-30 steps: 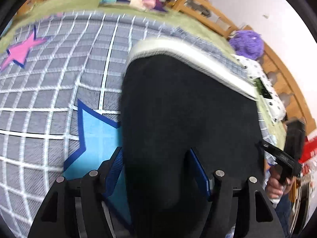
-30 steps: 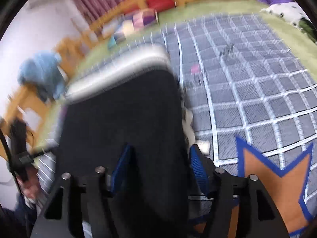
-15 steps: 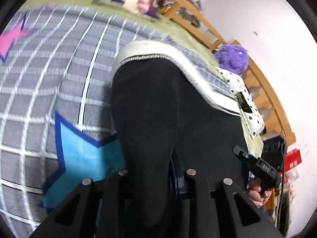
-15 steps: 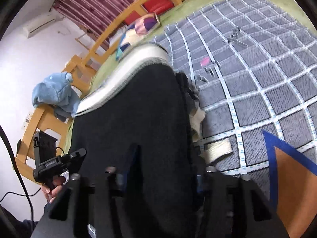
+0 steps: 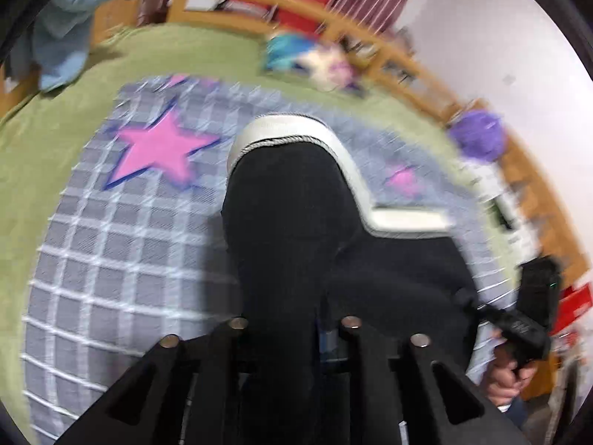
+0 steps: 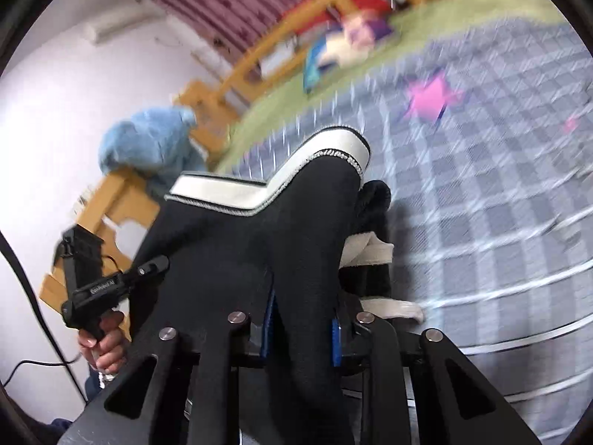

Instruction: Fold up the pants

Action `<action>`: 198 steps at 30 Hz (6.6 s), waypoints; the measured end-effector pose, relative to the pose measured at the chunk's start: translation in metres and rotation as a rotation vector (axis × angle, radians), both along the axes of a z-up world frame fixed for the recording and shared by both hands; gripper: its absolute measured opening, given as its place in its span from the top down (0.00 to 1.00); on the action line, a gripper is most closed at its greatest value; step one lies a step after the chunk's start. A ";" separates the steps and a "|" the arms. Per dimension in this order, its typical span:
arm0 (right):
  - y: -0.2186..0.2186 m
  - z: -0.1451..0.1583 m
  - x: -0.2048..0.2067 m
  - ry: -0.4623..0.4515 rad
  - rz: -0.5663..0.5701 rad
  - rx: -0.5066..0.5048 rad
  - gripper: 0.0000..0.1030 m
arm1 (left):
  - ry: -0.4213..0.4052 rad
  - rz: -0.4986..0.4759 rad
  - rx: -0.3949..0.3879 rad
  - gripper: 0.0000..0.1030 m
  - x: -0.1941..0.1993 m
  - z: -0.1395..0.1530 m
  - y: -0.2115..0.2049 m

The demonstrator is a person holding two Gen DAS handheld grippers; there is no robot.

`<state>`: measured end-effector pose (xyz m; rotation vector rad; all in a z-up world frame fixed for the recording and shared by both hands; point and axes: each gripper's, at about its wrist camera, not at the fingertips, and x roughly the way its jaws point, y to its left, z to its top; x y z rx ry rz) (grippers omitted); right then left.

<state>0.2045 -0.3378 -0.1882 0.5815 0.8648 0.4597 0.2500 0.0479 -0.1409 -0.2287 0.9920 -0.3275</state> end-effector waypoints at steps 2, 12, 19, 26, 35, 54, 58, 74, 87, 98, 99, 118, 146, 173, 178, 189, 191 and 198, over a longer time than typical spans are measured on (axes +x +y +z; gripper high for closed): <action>0.015 -0.014 0.000 -0.032 -0.040 -0.104 0.71 | 0.061 0.030 -0.007 0.63 0.005 -0.028 0.012; 0.034 0.030 -0.029 -0.066 -0.110 -0.447 0.65 | -0.112 0.035 0.086 0.41 -0.065 0.007 0.018; 0.080 0.024 -0.089 -0.175 0.009 -0.449 0.65 | -0.161 0.005 0.092 0.41 -0.155 -0.010 0.021; 0.074 -0.010 -0.108 -0.067 -0.022 -0.368 0.65 | -0.102 0.017 0.247 0.41 -0.170 -0.046 0.004; 0.066 -0.027 -0.104 -0.036 -0.052 -0.371 0.89 | -0.077 0.049 0.195 0.80 -0.157 -0.052 0.030; 0.069 -0.025 -0.097 -0.099 -0.076 -0.559 0.71 | -0.122 0.033 0.220 0.67 -0.147 -0.052 -0.002; 0.068 -0.009 -0.095 -0.087 -0.016 -0.569 0.71 | -0.058 -0.005 0.081 0.67 -0.134 -0.033 0.015; 0.097 -0.005 0.065 -0.231 -0.062 -0.700 0.58 | -0.139 0.092 0.286 0.22 0.062 -0.052 -0.055; 0.073 0.003 0.053 -0.212 -0.083 -0.574 0.57 | -0.048 0.128 0.148 0.21 0.026 -0.041 -0.022; 0.069 -0.005 -0.073 -0.111 -0.094 -0.584 0.51 | -0.053 0.120 0.247 0.24 -0.093 -0.050 -0.024; 0.068 -0.007 -0.082 -0.093 -0.096 -0.581 0.51 | -0.061 0.124 0.250 0.23 -0.101 -0.049 -0.023; 0.074 0.124 -0.234 -0.247 -0.262 -0.600 0.37 | -0.347 0.089 0.261 0.19 -0.253 0.101 -0.066; 0.072 0.159 -0.281 -0.279 -0.324 -0.646 0.03 | -0.370 0.138 0.262 0.09 -0.298 0.120 -0.072; 0.071 0.163 -0.284 -0.268 -0.340 -0.658 0.03 | -0.370 0.143 0.274 0.09 -0.298 0.122 -0.073; 0.072 0.163 -0.285 -0.268 -0.346 -0.658 0.03 | -0.366 0.144 0.272 0.09 -0.298 0.121 -0.074; 0.070 0.161 -0.285 -0.259 -0.357 -0.659 0.03 | -0.364 0.145 0.272 0.09 -0.298 0.121 -0.075; 0.069 0.161 -0.285 -0.260 -0.358 -0.657 0.03 | -0.363 0.144 0.272 0.09 -0.298 0.121 -0.074; 0.069 0.161 -0.285 -0.259 -0.359 -0.656 0.03 | -0.363 0.146 0.274 0.09 -0.297 0.120 -0.075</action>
